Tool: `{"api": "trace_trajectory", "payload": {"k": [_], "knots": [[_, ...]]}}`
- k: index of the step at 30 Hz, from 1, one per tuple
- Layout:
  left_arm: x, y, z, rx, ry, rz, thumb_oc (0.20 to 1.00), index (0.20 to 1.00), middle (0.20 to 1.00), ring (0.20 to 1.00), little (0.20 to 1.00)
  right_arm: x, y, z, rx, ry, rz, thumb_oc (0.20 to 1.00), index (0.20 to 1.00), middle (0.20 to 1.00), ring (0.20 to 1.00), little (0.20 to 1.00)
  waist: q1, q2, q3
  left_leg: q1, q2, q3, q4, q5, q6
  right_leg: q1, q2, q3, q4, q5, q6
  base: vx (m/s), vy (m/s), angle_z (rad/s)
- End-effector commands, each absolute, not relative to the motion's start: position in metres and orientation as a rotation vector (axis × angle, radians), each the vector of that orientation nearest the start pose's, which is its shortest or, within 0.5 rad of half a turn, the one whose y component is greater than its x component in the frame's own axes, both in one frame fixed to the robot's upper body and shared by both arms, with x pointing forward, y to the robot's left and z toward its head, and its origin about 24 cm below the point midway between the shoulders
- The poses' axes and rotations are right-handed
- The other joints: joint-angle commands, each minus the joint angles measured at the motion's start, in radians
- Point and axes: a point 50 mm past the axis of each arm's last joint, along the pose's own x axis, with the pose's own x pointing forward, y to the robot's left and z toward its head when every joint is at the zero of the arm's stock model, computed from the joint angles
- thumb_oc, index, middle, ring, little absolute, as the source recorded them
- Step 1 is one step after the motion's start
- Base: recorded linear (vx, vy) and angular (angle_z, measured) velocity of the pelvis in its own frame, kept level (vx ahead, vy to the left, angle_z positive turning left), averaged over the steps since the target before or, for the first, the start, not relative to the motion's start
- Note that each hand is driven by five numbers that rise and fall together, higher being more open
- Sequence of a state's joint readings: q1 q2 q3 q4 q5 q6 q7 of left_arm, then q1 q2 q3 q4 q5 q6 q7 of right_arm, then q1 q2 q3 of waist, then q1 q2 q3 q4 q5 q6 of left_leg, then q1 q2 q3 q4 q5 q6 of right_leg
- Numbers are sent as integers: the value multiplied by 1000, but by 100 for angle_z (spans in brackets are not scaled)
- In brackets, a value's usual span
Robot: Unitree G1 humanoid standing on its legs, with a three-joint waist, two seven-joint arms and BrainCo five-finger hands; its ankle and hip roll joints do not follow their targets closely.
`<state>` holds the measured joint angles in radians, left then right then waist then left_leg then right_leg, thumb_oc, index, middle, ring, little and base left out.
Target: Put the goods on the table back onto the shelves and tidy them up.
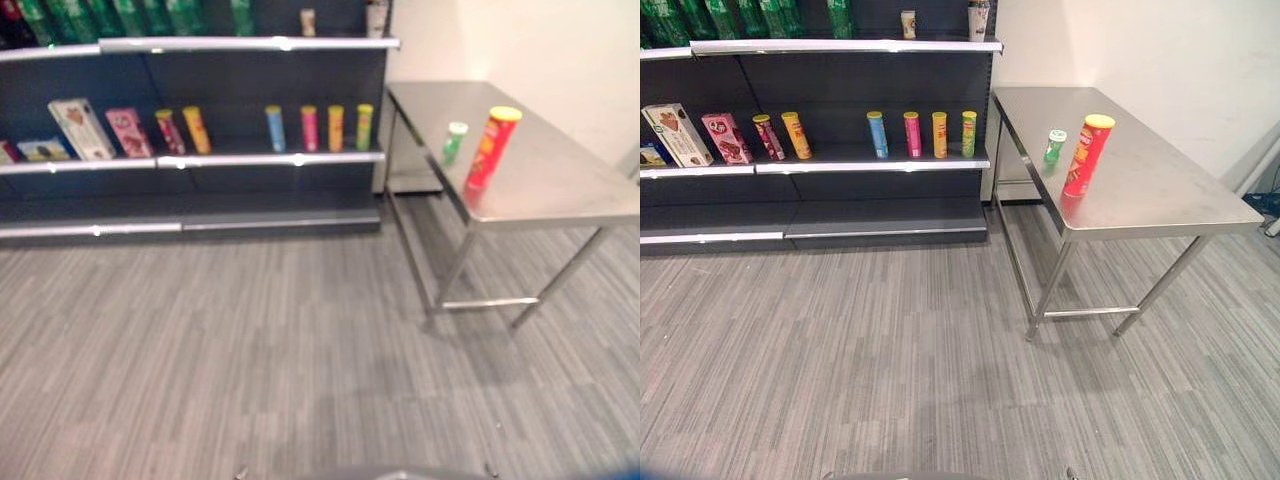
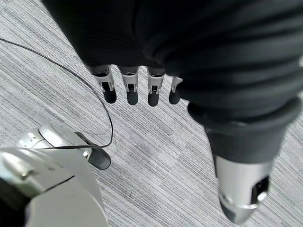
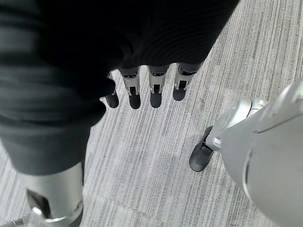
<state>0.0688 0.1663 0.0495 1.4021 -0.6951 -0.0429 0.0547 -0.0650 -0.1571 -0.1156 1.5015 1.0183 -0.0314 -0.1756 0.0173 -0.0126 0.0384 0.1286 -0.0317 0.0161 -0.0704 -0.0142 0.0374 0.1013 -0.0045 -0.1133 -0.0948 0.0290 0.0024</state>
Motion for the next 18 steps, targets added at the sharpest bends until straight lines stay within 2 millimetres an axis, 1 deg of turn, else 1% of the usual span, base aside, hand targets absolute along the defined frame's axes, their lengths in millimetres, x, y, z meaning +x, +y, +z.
{"api": "trace_trajectory", "payload": {"k": [1, 7, 18], "knots": [[34, 227, -173, -430, 1268, 753, 1000, 1000, 1000, 1000, 1000, 66, -216, -171, 618, 1238, -974, 1000, 1000, 1000, 1000, 1000, 5, -14, -15, 18, 33, -71, -17, -44, -49, 39, -54, -7, 7, -34, 59, 0, 0, 0], [33, 228, -173, -396, 1286, 724, 1000, 1000, 1000, 1000, 1000, 66, -219, -171, 563, 1249, -937, 1000, 1000, 1000, 1000, 1000, 3, -14, -14, 17, 35, -70, -17, -42, -50, 37, -52, -4, 7, -34, 58, 0, 0, 0], [33, 225, -174, -398, 1278, 692, 1000, 1000, 1000, 1000, 1000, 68, -216, -171, 490, 1258, -849, 1000, 1000, 1000, 1000, 1000, 2, -16, -12, 15, 37, -68, -17, -40, -50, 37, -51, -3, 7, -34, 58, 0, 0, 0]]}}
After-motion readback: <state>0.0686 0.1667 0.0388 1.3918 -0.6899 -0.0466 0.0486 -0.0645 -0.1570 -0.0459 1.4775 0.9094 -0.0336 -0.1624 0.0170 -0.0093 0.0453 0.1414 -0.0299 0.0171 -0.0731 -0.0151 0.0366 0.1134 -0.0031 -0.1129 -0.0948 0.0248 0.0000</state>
